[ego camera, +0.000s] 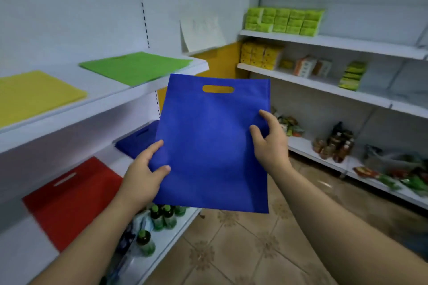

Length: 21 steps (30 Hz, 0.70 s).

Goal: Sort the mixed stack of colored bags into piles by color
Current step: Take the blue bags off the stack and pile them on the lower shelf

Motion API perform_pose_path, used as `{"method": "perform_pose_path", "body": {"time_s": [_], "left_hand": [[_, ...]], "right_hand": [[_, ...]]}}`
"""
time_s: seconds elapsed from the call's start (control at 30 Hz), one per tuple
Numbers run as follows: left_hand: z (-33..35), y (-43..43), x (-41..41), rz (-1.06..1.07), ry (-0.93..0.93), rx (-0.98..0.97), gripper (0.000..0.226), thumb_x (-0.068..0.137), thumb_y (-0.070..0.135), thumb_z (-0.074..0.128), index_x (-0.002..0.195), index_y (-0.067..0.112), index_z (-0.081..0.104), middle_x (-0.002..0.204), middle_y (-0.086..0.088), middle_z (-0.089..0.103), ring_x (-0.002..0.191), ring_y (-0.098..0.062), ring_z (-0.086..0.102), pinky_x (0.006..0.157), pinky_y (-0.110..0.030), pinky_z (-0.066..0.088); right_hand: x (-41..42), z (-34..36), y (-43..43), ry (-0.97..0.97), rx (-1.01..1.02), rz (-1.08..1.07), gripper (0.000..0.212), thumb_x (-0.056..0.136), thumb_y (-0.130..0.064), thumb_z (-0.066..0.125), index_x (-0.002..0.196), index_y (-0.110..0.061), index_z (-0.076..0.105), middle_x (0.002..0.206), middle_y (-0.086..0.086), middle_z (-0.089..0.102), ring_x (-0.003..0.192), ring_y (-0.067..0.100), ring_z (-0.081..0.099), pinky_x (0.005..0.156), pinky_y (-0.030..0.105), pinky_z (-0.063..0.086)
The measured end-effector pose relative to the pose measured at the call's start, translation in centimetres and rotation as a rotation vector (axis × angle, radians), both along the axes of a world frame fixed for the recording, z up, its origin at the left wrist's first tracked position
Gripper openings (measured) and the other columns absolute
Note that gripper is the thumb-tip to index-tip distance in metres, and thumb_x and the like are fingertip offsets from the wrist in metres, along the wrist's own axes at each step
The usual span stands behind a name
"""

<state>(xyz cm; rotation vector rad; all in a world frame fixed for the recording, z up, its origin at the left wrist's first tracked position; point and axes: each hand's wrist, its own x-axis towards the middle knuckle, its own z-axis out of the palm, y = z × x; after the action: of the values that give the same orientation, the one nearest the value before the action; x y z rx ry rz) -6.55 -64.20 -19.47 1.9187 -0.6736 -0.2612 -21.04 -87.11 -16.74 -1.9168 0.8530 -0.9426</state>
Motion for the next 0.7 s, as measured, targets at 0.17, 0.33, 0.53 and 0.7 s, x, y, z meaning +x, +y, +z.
{"method": "perform_pose_path", "body": {"time_s": [0.17,0.33,0.53,0.7], "left_hand": [[-3.0,-6.2,1.7,-0.069,0.026,0.046,0.058,0.087,0.003,0.063,0.139,0.022,0.045,0.137,0.001,0.049,0.119,-0.02,0.052,0.095,-0.031,0.044],[-6.1,-10.5,6.4,-0.08,0.125,0.086,0.057,0.089,0.006,0.061,0.14,0.025,0.044,0.137,0.0,0.048,0.118,-0.021,0.053,0.097,-0.037,0.047],[-8.9,-13.4,12.1,-0.023,0.253,0.117,0.057,0.09,0.004,0.06,0.141,0.022,0.042,0.135,0.001,0.049,0.109,-0.015,0.052,0.092,-0.029,0.046],[-10.8,-13.2,15.6,0.095,0.298,0.145,0.058,0.089,0.004,0.06,0.141,0.022,0.041,0.139,-0.001,0.048,0.118,-0.018,0.051,0.095,-0.028,0.043]], "right_hand": [[0.5,-3.5,-4.8,0.103,0.049,-0.069,0.047,0.097,-0.027,0.052,0.143,-0.025,0.039,0.146,-0.007,0.04,0.133,0.014,0.038,0.104,0.025,0.032],[5.2,-6.5,-9.0,0.213,0.07,-0.085,0.048,0.097,-0.027,0.052,0.143,-0.024,0.039,0.145,-0.004,0.041,0.131,0.017,0.04,0.107,0.031,0.035],[12.7,-8.7,-12.8,0.336,0.108,-0.017,0.047,0.098,-0.03,0.051,0.143,-0.026,0.037,0.144,-0.003,0.043,0.127,0.019,0.044,0.103,0.036,0.042],[18.9,-10.2,-14.3,0.392,0.086,0.113,0.048,0.097,-0.029,0.052,0.143,-0.023,0.038,0.144,-0.001,0.043,0.127,0.019,0.045,0.103,0.034,0.039]]}}
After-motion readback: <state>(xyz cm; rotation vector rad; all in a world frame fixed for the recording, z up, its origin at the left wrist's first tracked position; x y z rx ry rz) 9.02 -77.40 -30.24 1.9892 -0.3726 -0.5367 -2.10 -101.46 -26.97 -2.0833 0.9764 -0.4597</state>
